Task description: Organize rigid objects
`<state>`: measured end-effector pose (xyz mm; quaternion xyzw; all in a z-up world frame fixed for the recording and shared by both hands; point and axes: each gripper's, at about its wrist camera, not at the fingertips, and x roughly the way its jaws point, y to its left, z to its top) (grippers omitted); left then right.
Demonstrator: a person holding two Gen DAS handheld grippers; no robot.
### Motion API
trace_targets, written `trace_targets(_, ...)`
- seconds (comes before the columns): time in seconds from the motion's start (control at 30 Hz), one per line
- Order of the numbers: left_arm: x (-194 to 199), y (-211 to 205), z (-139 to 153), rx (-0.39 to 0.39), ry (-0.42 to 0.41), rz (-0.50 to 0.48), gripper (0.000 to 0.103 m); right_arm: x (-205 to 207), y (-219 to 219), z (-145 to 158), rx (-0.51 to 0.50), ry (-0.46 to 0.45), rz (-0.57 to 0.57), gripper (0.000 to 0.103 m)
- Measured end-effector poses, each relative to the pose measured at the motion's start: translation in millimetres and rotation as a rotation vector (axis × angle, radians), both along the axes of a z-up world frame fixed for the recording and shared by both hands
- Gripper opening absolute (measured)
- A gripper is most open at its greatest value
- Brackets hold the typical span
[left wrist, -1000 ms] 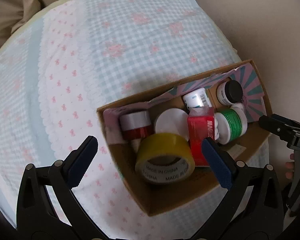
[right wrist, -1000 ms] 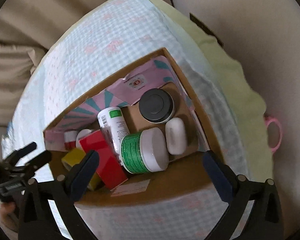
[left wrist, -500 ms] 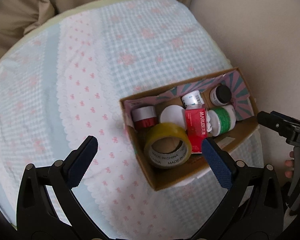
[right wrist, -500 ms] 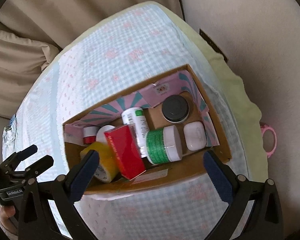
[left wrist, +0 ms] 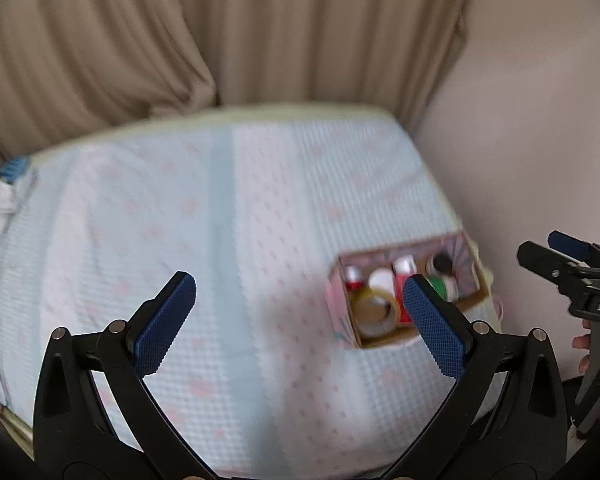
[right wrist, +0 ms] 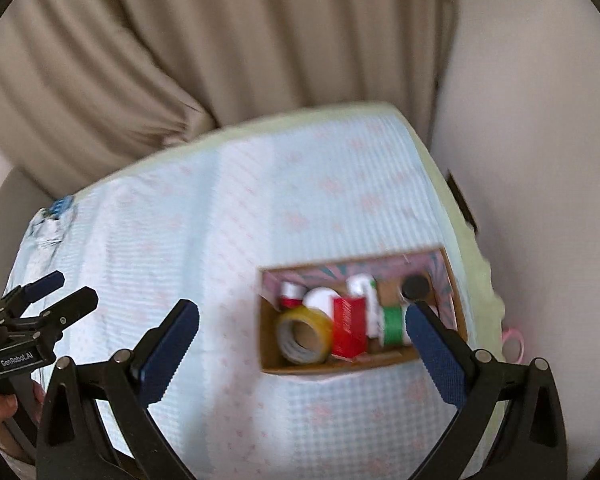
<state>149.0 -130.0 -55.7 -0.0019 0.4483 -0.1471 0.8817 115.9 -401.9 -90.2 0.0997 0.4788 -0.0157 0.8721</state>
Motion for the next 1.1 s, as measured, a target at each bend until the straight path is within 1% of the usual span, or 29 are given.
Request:
trace_targets(0.07, -17, 20, 31, 0.004, -0.082, 0.030, 0.103, -5, 23, 27, -0.029, -0.058, 0.022, 0.103)
trace_targets(0.17, -37, 43, 62, 0.007, -0.173, 0.068, 0.103, -18, 54, 62, -0.072, -0.140, 0.047, 0.103)
trace_targets(0.2, -42, 49, 67, 0.004, -0.190, 0.075, 0.103, -24, 65, 73, -0.083, -0.169, 0.053, 0.103)
trace_targets(0.3, -61, 67, 79, -0.011, -0.229, 0.099, 0.103, -37, 83, 88, -0.110, -0.213, 0.066, 0.103)
trace_targets(0.37, -71, 75, 82, -0.019, -0.240, 0.111, 0.103, -45, 93, 92, -0.135, -0.233, 0.064, 0.103)
trace_targets(0.43, -79, 80, 82, -0.008, -0.255, 0.119, 0.103, -54, 97, 92, -0.153, -0.246, 0.048, 0.103)
trace_targets(0.5, -85, 81, 81, 0.013, -0.265, 0.118, 0.103, -61, 98, 91, -0.153, -0.252, 0.027, 0.103)
trace_targets(0.57, -90, 82, 82, 0.012, -0.268, 0.113, 0.103, -66, 100, 92, -0.152, -0.261, 0.013, 0.103)
trace_targets(0.73, -94, 80, 84, -0.003, -0.275, 0.103, 0.103, -74, 102, 97, -0.167, -0.277, -0.001, 0.103)
trace_targets(1.1, -97, 76, 84, -0.001, -0.280, 0.097, 0.103, -80, 99, 103, -0.172, -0.284, -0.017, 0.103)
